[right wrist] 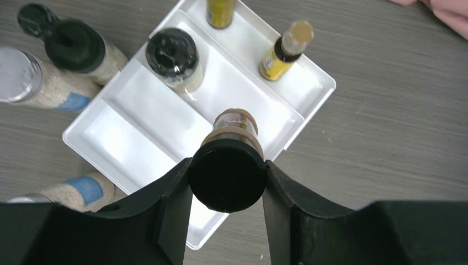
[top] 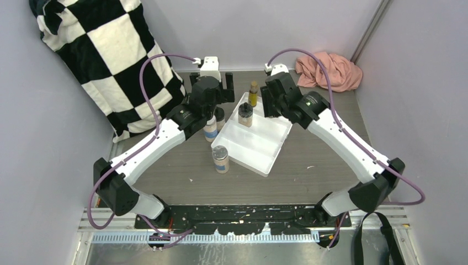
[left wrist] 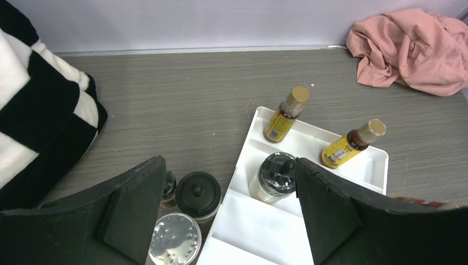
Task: Organize the condiment bottles
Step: Place the bottle in the storage box.
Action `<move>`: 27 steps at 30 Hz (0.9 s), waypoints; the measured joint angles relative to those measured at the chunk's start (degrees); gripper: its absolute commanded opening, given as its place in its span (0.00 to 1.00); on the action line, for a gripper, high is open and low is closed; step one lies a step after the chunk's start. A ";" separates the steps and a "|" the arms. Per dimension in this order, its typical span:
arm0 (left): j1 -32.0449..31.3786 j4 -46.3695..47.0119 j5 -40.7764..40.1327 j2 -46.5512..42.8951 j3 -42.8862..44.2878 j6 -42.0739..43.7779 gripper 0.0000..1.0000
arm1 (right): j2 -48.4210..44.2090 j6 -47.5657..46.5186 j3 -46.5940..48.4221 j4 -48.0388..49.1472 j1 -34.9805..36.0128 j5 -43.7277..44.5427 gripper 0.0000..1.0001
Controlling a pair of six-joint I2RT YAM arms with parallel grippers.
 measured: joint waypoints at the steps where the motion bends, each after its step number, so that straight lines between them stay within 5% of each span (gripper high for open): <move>1: 0.00 -0.37 -0.22 -0.24 0.00 -0.13 0.87 | -1.70 0.37 -2.08 0.09 0.50 0.42 0.01; 18: 0.00 -1.79 -2.49 -2.23 -1.44 -1.42 0.87 | -11.47 7.48 -27.30 5.22 7.34 1.31 0.01; 27: 0.00 -1.79 -2.73 -2.23 -2.27 -1.44 0.87 | -11.78 8.81 -31.39 10.12 7.34 -0.33 0.01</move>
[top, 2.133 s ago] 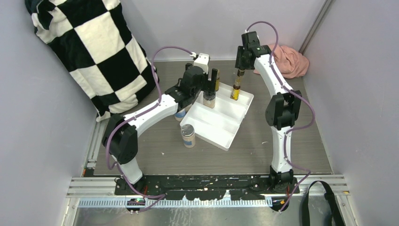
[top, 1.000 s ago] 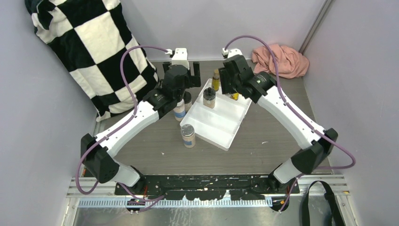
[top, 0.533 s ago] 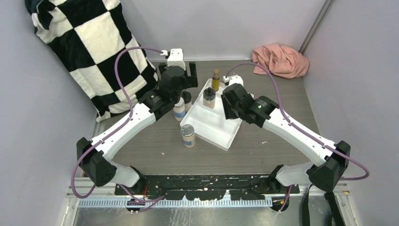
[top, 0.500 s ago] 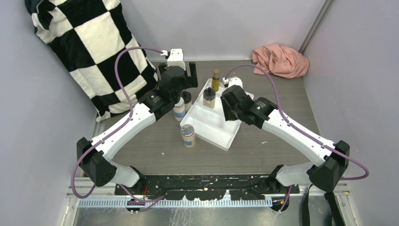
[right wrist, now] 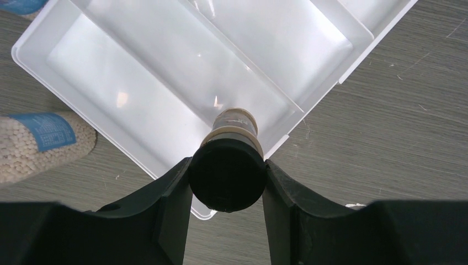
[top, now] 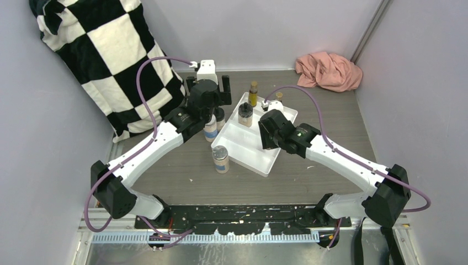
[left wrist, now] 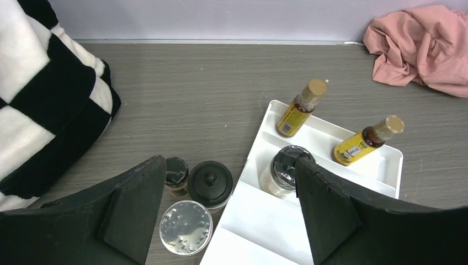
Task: Organize the condiment bottles
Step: Place the bottle in the storage box.
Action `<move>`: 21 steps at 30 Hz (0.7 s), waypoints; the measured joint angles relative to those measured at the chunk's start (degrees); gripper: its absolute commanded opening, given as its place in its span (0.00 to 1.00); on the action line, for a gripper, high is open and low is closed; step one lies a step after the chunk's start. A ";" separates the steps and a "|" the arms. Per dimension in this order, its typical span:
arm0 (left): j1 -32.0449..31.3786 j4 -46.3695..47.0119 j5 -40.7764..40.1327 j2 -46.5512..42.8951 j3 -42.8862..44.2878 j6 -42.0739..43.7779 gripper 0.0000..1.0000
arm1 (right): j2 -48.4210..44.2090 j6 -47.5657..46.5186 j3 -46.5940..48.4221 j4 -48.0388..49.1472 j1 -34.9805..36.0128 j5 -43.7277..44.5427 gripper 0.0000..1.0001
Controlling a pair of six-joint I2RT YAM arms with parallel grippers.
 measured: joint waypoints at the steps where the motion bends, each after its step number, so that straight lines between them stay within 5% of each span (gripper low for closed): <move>1: 0.00 0.02 -0.02 0.00 -0.11 -0.02 0.87 | 0.02 0.00 -0.17 0.59 0.00 -0.11 0.01; 21: 0.00 0.15 -0.66 0.02 -1.20 0.02 0.87 | 7.26 -0.11 -1.01 8.35 -2.34 -3.43 0.01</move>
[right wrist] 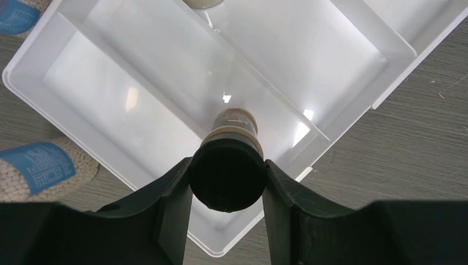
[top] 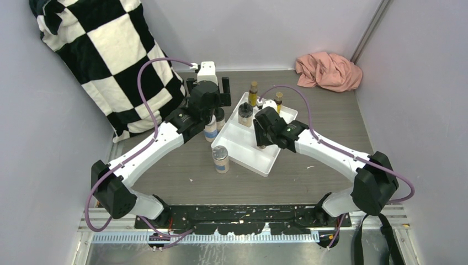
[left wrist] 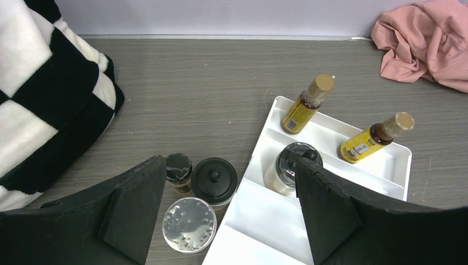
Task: Organize the condiment bottles
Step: Place the bottle in the storage box.
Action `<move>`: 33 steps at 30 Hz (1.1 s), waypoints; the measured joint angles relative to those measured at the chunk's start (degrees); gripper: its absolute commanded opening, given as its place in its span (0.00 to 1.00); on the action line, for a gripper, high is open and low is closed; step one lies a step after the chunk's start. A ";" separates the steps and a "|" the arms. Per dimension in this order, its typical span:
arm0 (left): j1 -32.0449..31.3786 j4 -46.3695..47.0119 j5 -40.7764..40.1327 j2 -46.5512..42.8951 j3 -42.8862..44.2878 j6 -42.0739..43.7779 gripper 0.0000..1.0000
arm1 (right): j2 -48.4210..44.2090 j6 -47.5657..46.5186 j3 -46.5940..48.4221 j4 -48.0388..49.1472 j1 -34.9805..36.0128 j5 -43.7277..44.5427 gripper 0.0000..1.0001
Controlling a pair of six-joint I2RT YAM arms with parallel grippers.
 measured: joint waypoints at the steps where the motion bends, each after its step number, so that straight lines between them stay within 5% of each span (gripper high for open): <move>1: 0.00 0.04 0.00 0.00 0.00 0.02 0.87 | 0.26 -0.02 0.00 0.24 -0.28 -0.17 0.01; 20: 0.00 1.27 -0.61 2.40 -0.44 0.22 0.88 | 5.77 -0.24 -0.57 4.59 -3.69 -5.03 0.02; 24: 0.00 1.31 -0.61 2.78 -0.46 0.20 1.00 | 5.90 -0.22 -0.85 4.87 -3.80 -5.33 0.26; 33: 0.11 -0.35 -0.33 4.39 0.07 0.11 1.00 | 5.90 -0.09 -0.98 5.20 -3.96 -5.29 0.64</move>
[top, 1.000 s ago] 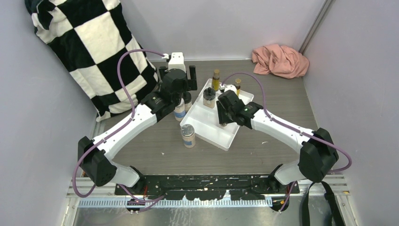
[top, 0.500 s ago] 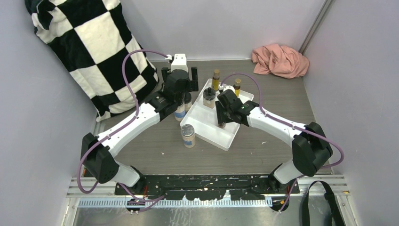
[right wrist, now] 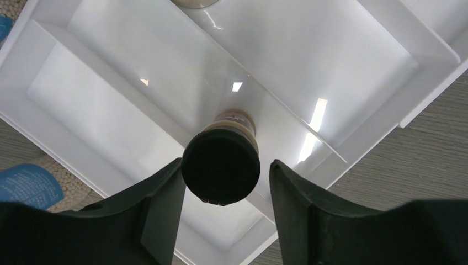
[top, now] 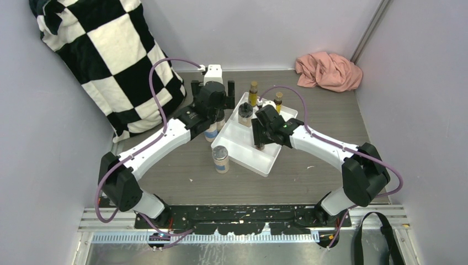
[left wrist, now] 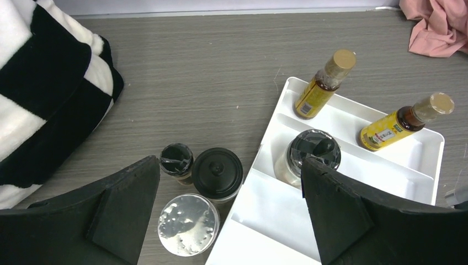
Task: Organize the condiment bottles
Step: Place the bottle in the storage box.
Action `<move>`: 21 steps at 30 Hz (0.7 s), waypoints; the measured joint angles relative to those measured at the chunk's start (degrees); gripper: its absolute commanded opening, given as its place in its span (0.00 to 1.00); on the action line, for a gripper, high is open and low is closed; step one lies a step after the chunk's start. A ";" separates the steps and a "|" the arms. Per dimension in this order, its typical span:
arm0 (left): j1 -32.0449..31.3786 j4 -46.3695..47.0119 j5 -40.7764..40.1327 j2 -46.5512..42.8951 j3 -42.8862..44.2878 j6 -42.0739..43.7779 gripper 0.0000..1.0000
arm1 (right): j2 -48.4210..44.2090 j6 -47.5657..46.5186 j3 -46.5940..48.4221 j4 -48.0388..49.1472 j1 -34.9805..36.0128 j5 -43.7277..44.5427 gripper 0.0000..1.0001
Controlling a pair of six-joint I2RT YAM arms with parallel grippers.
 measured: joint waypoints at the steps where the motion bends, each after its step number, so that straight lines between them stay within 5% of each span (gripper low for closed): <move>1: 0.00 -0.61 0.07 0.13 0.31 -0.04 0.99 | 0.00 0.00 0.00 0.00 0.00 0.00 0.67; 21: 4.00 -27.08 5.31 11.87 24.17 -1.86 0.92 | -3.78 0.20 0.02 0.00 0.00 0.90 0.71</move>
